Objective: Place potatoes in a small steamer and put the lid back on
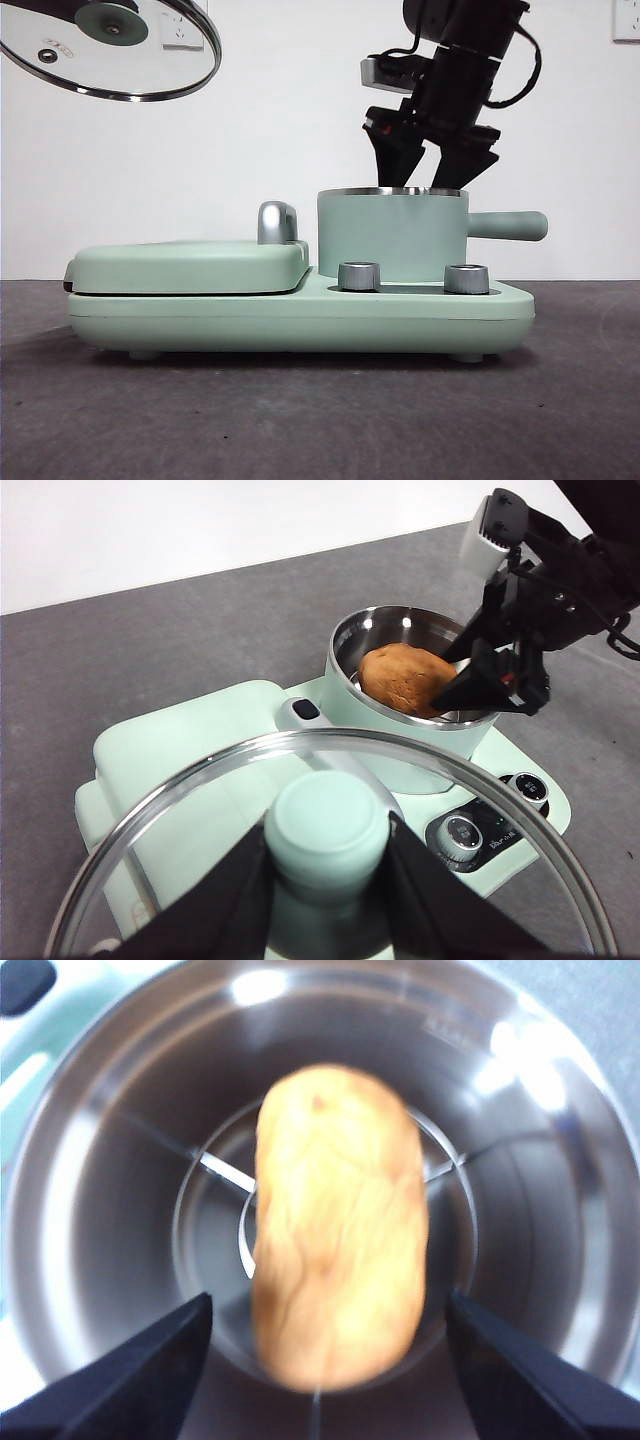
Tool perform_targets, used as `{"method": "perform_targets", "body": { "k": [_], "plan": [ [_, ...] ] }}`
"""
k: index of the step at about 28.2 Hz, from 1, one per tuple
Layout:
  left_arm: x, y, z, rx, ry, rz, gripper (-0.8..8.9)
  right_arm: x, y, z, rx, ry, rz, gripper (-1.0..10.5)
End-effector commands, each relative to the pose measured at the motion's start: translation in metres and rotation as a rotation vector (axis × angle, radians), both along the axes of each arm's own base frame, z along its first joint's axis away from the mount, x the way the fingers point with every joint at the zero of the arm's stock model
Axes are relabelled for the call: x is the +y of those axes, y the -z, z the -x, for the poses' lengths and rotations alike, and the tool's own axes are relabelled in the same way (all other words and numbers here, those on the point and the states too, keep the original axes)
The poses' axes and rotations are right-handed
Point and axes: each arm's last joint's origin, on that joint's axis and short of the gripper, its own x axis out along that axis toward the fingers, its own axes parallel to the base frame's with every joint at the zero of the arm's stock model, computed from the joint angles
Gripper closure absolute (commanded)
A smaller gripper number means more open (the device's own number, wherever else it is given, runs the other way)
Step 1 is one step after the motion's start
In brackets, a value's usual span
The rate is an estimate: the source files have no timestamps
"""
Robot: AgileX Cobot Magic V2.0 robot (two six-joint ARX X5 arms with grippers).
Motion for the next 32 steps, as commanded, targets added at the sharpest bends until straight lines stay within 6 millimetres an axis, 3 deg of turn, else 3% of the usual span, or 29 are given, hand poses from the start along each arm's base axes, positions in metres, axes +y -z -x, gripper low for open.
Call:
{"method": "perform_targets", "body": {
  "k": [1,5,7,13,22,32],
  "plan": [
    [-0.001,-0.006,-0.002,-0.038,0.005,0.006,7.98,-0.001,-0.030,0.014,-0.053,-0.013,-0.027,5.7],
    [-0.001,-0.006,-0.002,-0.039,0.006,0.006,7.98,-0.020,-0.080,0.058,-0.154,-0.021,-0.081,6.2],
    [-0.001,-0.007,-0.002,-0.042,0.006,0.007,7.98,-0.034,-0.093,0.089,-0.222,-0.027,-0.117,6.3],
    [-0.002,-0.006,-0.001,-0.037,0.009,0.009,7.98,-0.076,-0.089,0.178,-0.335,0.012,-0.185,6.3],
    [-0.007,-0.007,0.000,-0.041,0.035,0.010,7.98,-0.104,-0.058,0.237,-0.385,0.048,-0.232,6.3],
    [-0.036,-0.010,-0.004,-0.138,0.168,0.023,7.99,-0.119,-0.035,0.272,-0.402,0.098,-0.306,6.3]
  ]
}}
